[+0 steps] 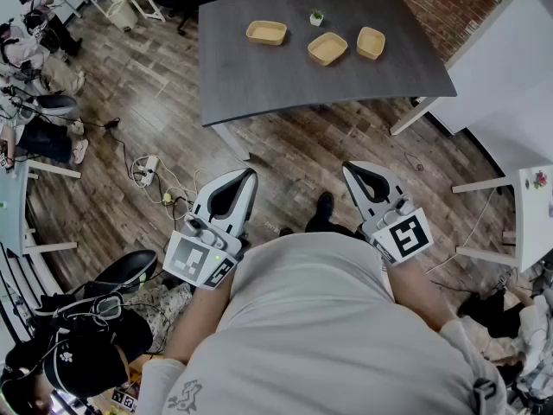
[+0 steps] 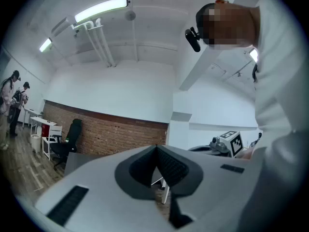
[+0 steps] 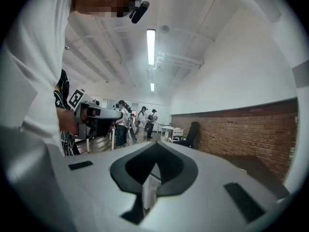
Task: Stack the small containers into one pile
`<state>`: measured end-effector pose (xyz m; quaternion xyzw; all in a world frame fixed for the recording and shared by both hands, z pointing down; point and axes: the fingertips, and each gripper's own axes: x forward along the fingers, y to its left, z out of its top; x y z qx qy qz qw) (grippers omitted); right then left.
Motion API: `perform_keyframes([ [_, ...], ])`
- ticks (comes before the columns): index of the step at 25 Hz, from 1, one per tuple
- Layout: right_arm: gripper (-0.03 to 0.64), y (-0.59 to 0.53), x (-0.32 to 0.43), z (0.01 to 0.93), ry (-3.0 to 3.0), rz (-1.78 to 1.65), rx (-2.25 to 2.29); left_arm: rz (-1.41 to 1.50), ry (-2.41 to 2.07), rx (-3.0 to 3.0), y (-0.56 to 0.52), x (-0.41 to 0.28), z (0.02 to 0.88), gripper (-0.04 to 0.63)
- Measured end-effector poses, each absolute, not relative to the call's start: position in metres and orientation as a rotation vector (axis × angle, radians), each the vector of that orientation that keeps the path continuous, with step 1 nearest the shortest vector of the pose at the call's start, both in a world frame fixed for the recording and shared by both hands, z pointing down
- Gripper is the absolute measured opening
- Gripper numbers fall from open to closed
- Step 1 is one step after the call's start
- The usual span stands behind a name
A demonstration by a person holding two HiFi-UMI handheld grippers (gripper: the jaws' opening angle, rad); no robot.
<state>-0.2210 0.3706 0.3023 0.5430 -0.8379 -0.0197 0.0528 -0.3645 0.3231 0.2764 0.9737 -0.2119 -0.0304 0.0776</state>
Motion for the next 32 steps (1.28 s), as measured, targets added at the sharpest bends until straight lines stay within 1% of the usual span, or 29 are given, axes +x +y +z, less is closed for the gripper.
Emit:
perform_keyframes([
  [7,0.003,0.357,-0.21,0.308,-2.537,-0.08,1.633,-0.09,-0.639,2.899,0.311,-0.354,0.284,0.011],
  [14,0.003,0.342,-0.187,0.313,-2.553,-0.061,1.615,-0.08,-0.633,2.884,0.299,-0.326,0.288,0.011],
  [23,0.005,0.298,-0.127,0.325,-2.574,-0.007,1.559,-0.075,-0.643,2.859,0.265,-0.275,0.296,0.011],
  [32,0.006,0.25,-0.066,0.327,-2.625,0.006,1.479,0.003,-0.657,2.843,0.219,-0.211,0.306,0.011],
])
